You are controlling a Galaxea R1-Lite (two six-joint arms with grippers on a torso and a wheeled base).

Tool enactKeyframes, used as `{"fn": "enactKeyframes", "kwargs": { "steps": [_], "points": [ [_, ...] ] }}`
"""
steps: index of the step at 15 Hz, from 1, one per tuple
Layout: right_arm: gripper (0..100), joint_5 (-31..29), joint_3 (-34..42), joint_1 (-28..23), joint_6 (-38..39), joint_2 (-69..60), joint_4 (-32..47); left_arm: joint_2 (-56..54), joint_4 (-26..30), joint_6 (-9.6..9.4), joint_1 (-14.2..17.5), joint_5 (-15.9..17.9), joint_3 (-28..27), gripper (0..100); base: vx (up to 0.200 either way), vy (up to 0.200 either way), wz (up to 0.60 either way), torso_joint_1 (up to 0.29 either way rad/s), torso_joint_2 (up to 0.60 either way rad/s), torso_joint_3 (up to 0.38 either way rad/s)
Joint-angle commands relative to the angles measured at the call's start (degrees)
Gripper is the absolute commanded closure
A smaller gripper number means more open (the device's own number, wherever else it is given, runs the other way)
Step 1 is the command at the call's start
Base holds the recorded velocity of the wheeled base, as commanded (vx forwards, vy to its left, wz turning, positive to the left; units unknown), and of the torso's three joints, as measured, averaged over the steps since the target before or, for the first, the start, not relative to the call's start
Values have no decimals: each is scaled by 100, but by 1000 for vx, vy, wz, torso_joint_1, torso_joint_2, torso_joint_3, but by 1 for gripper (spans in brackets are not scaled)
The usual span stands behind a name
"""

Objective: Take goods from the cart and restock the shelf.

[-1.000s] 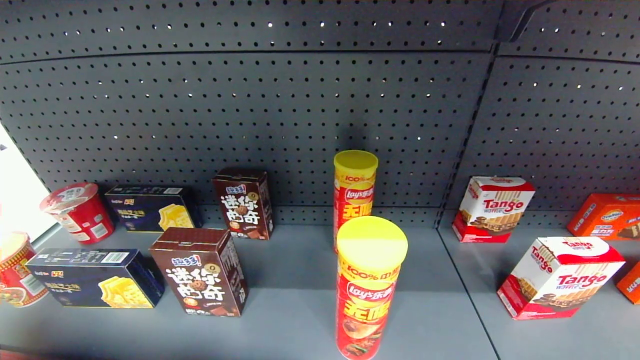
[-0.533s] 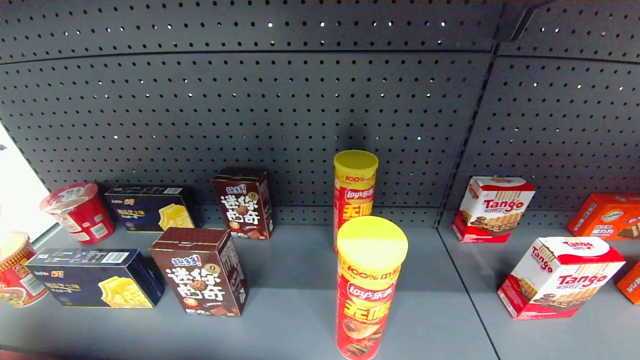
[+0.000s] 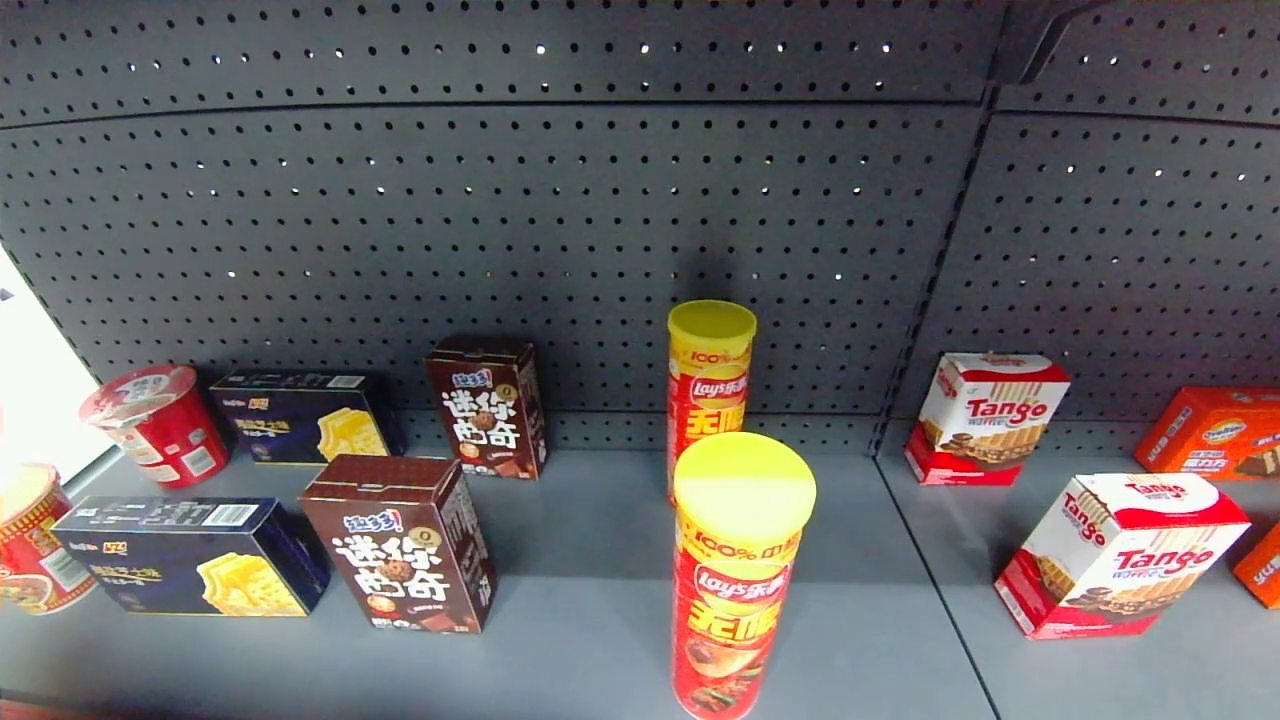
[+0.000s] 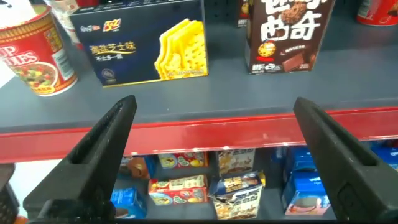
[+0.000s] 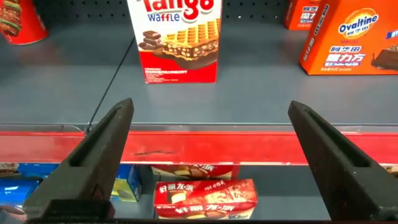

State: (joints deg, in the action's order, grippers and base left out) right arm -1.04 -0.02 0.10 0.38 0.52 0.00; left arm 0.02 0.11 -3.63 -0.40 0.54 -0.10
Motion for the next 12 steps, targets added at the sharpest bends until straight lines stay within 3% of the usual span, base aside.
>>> {"fn": "enactKeyframes", "kwargs": {
  "steps": [1,2,4,5,12],
  "points": [
    [0,-2,2,-1,6,-44,-26,-2,-2,12,5,-54,1,0,0,0,0,0,0,0],
    [0,7,2,-1,6,-44,-26,-2,-2,21,5,-62,1,0,0,0,0,0,0,0],
    [0,7,2,-1,6,-52,-26,-2,-11,311,5,-36,1,0,0,0,0,0,0,0],
    [0,7,2,-1,6,-44,-26,-2,-11,354,5,-45,1,0,0,0,0,0,0,0],
    [0,7,2,-1,6,-52,-35,-2,-11,337,5,-27,1,0,0,0,0,0,0,0]
  ]
}}
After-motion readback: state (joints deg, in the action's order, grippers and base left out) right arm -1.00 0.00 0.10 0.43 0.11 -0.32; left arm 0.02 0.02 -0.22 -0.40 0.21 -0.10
